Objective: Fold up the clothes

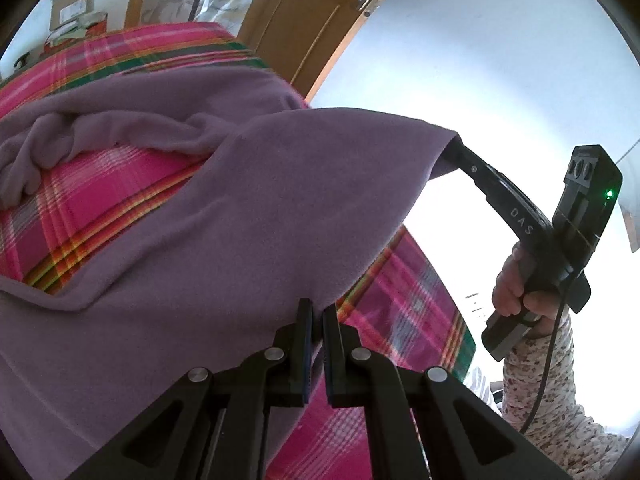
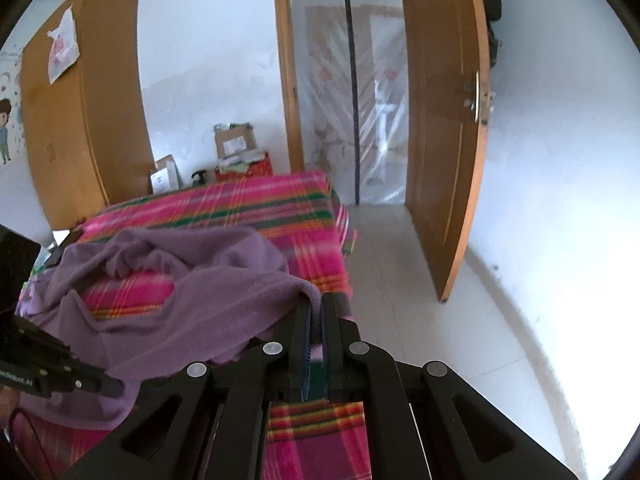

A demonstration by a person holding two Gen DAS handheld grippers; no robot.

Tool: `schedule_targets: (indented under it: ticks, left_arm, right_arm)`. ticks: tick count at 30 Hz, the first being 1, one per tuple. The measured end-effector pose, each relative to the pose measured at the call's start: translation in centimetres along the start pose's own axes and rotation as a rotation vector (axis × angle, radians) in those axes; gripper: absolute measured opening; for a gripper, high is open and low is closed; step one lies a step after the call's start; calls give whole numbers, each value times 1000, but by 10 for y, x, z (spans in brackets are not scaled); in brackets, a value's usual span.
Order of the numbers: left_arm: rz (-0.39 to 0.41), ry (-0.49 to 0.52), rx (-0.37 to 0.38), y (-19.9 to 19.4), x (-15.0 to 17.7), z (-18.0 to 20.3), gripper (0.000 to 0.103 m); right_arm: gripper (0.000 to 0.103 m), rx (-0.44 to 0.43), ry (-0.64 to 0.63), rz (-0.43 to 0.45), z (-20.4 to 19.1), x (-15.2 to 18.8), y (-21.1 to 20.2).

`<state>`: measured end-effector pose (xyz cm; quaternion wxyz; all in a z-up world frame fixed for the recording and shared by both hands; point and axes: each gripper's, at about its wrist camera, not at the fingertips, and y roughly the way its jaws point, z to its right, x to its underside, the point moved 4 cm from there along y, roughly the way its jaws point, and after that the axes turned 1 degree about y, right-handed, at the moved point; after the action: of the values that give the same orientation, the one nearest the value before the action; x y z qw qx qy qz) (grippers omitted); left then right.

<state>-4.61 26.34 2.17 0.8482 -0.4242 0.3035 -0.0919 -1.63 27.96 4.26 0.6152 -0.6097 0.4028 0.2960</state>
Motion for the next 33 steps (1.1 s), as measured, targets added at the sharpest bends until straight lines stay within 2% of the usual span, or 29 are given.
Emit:
schedule_targets:
  ticks: [5, 19, 22, 27, 33]
  left_arm:
    - [-5, 10, 12, 5, -1, 9, 5]
    - [-23, 29, 14, 19, 5, 25, 5]
    - [-33, 10, 19, 24, 9, 23, 5]
    - [-61, 20, 5, 28, 19, 23, 7]
    - [-37, 12, -44, 8, 28, 12, 7]
  right_arm:
    - [5, 28, -5, 30, 8, -9, -10]
    - [5, 72, 2, 50, 26, 0, -29]
    - [5, 110, -48, -2, 24, 10, -21]
    - [5, 127, -44, -82, 28, 30, -8]
    - [5, 176, -66, -153, 32, 43, -1]
